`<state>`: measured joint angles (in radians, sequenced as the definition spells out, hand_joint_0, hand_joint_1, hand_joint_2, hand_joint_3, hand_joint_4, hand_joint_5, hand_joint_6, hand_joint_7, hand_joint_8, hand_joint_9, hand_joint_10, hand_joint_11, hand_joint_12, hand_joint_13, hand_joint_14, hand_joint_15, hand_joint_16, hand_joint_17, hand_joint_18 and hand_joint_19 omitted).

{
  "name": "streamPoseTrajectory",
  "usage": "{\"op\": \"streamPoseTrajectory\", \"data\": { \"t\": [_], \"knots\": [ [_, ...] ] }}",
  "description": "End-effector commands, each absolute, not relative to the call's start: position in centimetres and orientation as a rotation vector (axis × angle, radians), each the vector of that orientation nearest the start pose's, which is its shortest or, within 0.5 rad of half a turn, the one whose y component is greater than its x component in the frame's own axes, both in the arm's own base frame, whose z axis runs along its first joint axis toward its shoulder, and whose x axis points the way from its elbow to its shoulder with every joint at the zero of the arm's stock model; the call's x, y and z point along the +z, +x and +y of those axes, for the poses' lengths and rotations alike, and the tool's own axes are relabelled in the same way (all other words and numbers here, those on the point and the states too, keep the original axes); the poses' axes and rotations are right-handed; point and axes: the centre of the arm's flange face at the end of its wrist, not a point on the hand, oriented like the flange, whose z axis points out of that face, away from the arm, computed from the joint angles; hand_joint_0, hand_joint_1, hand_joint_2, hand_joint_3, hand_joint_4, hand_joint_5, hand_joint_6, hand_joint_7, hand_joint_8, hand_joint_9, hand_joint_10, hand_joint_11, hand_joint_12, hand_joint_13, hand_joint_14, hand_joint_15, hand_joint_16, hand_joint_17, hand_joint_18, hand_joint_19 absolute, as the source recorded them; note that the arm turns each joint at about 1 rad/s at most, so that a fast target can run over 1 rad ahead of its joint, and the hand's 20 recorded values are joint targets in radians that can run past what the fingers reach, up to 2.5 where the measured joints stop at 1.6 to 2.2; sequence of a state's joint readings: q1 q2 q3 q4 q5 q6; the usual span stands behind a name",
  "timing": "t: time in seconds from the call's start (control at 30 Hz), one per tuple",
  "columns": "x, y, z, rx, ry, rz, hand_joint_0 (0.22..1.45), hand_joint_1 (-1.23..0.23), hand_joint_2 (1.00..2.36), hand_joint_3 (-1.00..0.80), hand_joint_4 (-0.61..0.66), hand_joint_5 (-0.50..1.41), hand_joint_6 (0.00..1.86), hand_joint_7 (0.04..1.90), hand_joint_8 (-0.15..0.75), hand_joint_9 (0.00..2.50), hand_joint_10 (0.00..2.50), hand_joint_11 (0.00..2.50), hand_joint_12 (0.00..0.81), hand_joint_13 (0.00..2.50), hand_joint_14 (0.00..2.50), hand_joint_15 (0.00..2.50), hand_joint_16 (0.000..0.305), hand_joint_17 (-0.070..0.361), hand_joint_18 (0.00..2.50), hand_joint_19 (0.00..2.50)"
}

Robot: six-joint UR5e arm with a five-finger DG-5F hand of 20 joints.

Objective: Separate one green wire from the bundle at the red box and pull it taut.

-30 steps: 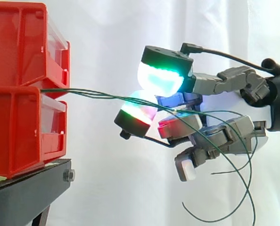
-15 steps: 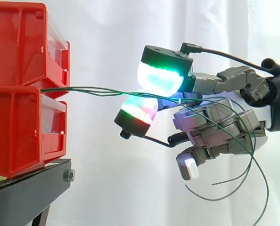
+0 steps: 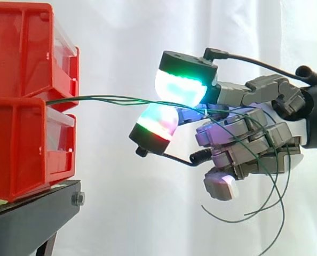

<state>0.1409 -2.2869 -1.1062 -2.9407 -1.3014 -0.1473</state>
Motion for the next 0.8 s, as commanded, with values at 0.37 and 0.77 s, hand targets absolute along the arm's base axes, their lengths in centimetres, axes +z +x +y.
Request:
{"op": "streamPoseTrajectory", "data": {
  "t": [0.37,0.77],
  "knots": [
    [28.1,76.49,-5.05,0.976,1.19,1.232,0.58,-0.49,1.0,-0.5,0.16,-0.2,0.91,0.91,0.28,1.46,1.71,1.28,0.324,1.66,2.5,0.44,0.055,0.124,1.44,0.9],
    [28.01,76.49,-5.04,0.969,1.19,1.224,0.55,-0.62,1.0,-0.5,0.16,-0.2,0.91,0.9,0.286,1.42,1.78,1.26,0.327,1.66,2.5,0.46,0.057,0.129,1.46,0.91]
  ]
}}
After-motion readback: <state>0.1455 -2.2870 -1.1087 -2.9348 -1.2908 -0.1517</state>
